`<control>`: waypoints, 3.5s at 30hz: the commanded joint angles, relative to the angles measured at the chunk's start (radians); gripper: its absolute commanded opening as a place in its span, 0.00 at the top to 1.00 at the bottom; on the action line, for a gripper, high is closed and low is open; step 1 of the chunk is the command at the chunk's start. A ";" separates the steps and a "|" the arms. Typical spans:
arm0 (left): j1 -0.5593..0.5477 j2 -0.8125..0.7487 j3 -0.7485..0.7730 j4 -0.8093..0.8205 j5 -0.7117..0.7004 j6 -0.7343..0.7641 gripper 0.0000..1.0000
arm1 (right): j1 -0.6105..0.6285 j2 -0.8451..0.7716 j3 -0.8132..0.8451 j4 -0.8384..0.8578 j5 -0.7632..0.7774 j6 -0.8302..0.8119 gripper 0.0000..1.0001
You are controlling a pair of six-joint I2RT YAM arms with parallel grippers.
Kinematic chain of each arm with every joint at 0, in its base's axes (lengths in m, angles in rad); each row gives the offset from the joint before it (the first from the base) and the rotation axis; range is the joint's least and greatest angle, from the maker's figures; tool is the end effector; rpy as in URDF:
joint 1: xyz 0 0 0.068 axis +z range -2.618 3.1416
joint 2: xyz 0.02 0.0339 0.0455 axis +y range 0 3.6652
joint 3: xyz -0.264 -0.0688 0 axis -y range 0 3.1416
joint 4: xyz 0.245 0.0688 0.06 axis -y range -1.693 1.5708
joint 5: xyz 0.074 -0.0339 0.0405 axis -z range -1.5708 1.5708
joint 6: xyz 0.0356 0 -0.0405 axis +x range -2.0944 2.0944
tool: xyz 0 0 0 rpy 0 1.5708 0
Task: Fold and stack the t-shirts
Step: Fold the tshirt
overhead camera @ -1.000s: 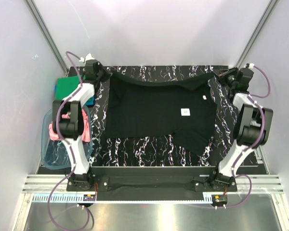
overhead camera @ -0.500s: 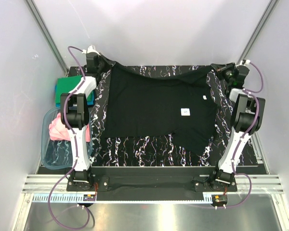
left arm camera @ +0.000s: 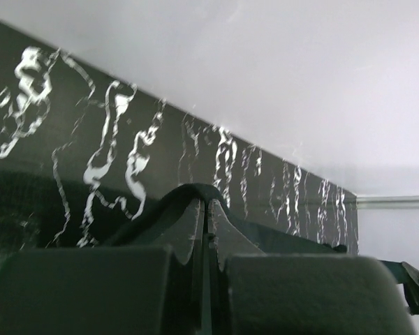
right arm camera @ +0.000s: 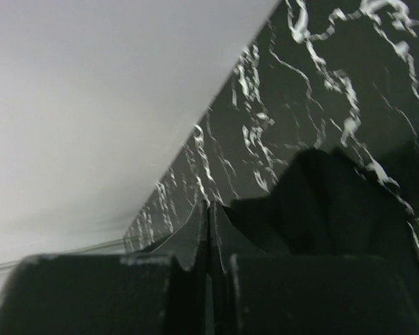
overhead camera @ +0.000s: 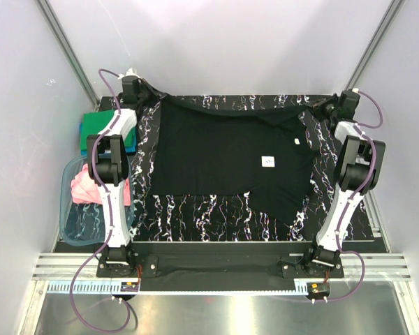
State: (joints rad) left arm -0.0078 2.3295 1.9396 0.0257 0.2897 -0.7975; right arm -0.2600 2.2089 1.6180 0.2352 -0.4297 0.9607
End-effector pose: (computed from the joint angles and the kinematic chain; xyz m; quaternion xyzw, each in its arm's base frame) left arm 0.5520 -0.0145 0.2290 -0.2379 0.7836 -0.3294 0.4699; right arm 0.5004 -0.1178 0.2018 0.3600 0.7271 0.3558 0.4638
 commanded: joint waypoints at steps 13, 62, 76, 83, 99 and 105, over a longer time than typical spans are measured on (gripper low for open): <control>0.048 -0.082 -0.027 -0.272 0.127 0.132 1.00 | -0.024 -0.192 -0.095 -0.376 0.037 -0.221 1.00; 0.040 -0.128 -0.122 -0.604 -0.015 0.290 0.98 | -0.024 -0.350 -0.293 -0.612 0.072 -0.333 1.00; 0.031 -0.147 -0.104 -0.635 -0.032 0.311 0.68 | -0.024 -0.405 -0.397 -0.657 0.108 -0.327 0.96; 0.026 -0.237 -0.152 -0.616 -0.078 0.310 0.66 | -0.024 -0.413 -0.370 -0.729 0.135 -0.346 0.67; -0.306 -0.335 -0.425 -0.089 0.258 0.126 0.58 | -0.024 -0.057 0.037 -0.528 -0.061 -0.525 0.57; -0.475 -0.322 -0.453 0.028 0.185 0.009 0.56 | 0.014 -0.090 0.054 -0.737 -0.028 -0.585 0.51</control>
State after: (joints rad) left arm -0.4591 2.0502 1.4960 -0.0673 0.5121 -0.7200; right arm -0.2737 2.2070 1.6867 -0.4168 -0.4721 0.4404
